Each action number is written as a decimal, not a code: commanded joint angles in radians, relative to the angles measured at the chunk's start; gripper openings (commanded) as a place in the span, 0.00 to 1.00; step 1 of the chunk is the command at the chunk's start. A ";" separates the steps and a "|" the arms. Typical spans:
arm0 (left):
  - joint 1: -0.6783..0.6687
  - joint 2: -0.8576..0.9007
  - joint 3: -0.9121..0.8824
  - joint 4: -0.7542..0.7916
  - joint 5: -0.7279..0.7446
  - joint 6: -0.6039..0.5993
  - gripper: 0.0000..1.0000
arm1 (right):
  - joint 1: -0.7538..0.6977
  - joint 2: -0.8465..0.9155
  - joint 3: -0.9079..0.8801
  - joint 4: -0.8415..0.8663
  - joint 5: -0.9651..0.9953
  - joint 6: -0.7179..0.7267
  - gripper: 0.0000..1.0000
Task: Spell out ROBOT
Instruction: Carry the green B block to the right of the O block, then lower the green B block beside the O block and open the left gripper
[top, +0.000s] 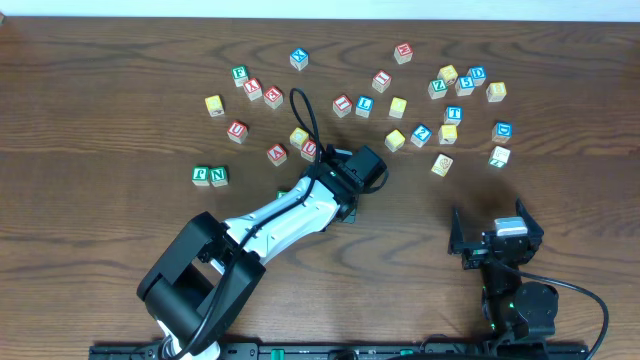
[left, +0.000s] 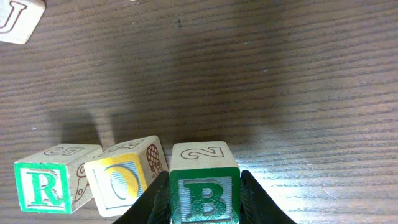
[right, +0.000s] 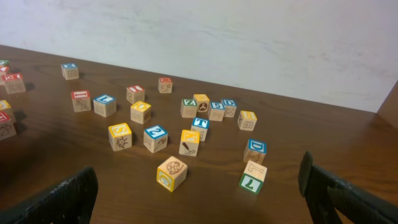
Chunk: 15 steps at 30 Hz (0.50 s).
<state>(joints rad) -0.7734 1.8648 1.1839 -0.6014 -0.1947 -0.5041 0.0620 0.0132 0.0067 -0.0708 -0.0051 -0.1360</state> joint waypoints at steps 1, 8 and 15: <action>0.005 0.012 -0.017 -0.003 -0.027 0.057 0.08 | -0.006 0.000 -0.001 -0.005 -0.005 0.008 0.99; 0.008 0.012 -0.023 -0.003 -0.028 0.087 0.08 | -0.006 0.000 -0.001 -0.005 -0.005 0.008 0.99; 0.051 0.012 -0.045 -0.003 -0.027 0.089 0.08 | -0.006 0.000 -0.001 -0.005 -0.005 0.008 0.99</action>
<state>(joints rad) -0.7433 1.8648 1.1706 -0.5987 -0.2050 -0.4358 0.0620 0.0132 0.0067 -0.0708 -0.0051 -0.1360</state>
